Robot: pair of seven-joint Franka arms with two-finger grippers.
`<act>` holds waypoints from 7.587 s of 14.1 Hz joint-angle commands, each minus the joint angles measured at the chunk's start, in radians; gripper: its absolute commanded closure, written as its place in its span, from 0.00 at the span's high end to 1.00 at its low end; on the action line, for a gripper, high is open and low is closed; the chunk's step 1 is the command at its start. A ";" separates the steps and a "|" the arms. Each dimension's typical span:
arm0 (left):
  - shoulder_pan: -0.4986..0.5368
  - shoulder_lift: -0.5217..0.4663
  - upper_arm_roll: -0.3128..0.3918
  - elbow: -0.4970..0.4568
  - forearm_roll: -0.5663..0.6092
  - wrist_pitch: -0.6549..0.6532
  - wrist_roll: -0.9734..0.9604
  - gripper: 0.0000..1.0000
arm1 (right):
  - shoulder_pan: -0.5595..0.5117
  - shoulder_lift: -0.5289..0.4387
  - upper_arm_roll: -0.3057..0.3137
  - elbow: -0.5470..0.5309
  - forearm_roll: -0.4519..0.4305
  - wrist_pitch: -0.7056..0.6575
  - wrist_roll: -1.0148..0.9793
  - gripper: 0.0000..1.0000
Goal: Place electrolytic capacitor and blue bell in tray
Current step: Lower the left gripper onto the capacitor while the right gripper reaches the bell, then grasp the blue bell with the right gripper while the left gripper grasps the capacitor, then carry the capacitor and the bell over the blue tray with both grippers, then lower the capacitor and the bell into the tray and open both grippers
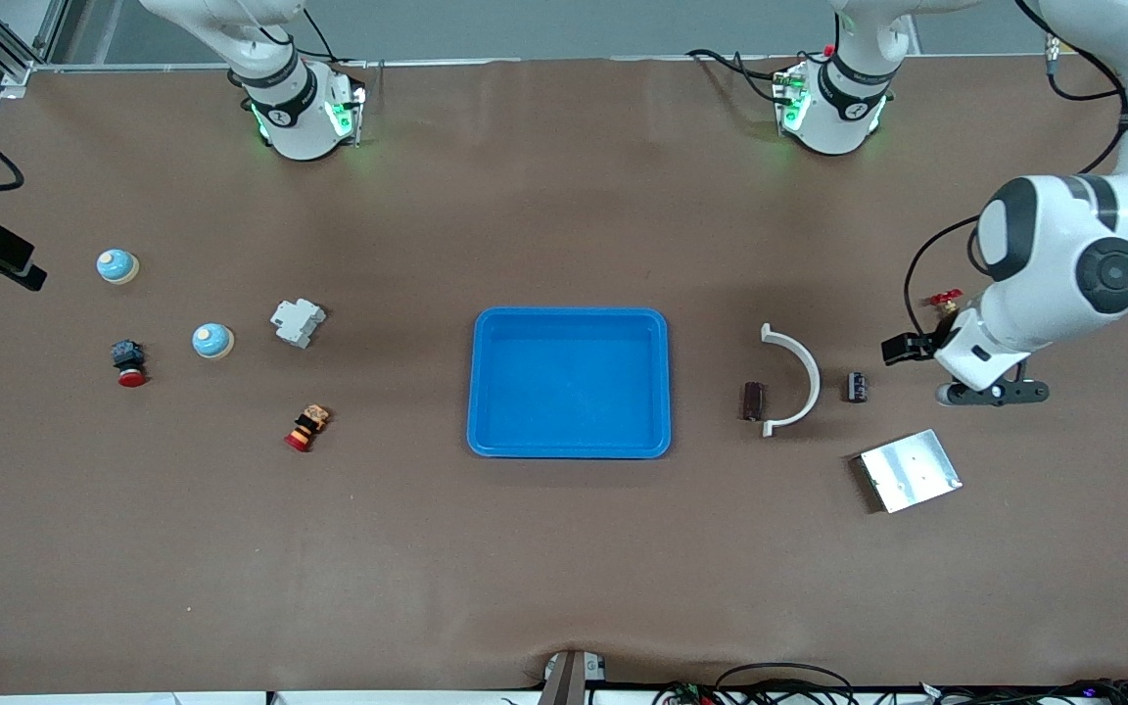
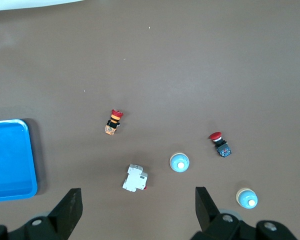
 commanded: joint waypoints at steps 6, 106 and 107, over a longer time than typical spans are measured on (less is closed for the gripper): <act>0.003 0.106 -0.002 -0.059 0.030 0.156 0.030 1.00 | -0.043 0.011 0.011 -0.058 0.008 0.072 -0.004 1.00; -0.373 0.460 -0.335 0.374 0.072 0.041 -1.284 0.00 | 0.672 0.654 0.095 -0.233 -0.032 0.810 1.227 0.00; -0.373 0.460 -0.335 0.374 0.072 0.041 -1.286 0.00 | 0.679 0.658 0.095 -0.233 -0.055 0.810 1.249 0.00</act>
